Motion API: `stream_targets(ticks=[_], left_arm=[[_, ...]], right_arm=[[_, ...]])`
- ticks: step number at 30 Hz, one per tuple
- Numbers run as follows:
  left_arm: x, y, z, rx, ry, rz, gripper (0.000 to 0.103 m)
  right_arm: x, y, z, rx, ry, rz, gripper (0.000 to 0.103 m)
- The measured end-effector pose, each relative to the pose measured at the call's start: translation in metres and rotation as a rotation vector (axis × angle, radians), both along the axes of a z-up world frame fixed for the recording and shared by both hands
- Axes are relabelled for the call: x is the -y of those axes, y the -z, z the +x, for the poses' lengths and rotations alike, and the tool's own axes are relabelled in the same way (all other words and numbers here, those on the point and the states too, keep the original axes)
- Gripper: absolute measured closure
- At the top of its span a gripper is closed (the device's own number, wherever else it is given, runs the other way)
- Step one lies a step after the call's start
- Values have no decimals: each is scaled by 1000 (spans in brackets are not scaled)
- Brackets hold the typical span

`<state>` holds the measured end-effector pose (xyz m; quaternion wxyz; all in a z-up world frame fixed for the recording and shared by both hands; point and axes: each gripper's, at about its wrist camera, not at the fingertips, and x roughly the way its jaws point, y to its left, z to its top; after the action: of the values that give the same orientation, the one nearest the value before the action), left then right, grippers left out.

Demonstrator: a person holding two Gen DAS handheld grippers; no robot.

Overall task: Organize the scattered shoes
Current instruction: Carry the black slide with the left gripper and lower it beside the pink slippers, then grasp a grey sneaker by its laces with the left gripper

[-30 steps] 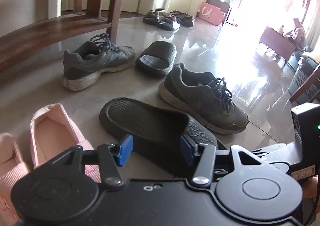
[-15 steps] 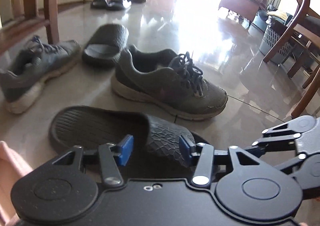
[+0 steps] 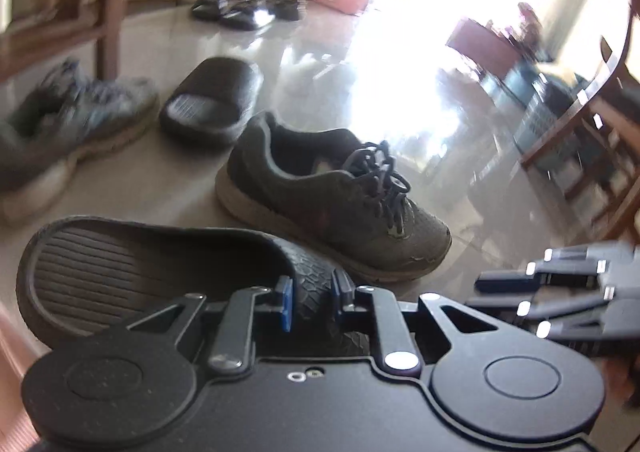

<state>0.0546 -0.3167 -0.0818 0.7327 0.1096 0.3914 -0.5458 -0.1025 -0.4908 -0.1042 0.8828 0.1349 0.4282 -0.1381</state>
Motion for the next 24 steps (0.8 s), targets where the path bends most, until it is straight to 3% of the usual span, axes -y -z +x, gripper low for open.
stream_targets(ticks=[7, 15, 19, 24], left_arm=[[18, 4, 15, -36, 4, 1, 83], [20, 6, 22, -39, 11, 61, 73], [8, -8, 22, -8, 1, 108, 71], [-4, -53, 45, 139, -180, 213, 71]], right_arm=[[7, -11, 4, 31, 14, -32, 63], [20, -12, 18, 85, 34, -28, 62], [36, -11, 30, 149, 60, 12, 62], [56, -14, 65, 225, 42, 90, 62]])
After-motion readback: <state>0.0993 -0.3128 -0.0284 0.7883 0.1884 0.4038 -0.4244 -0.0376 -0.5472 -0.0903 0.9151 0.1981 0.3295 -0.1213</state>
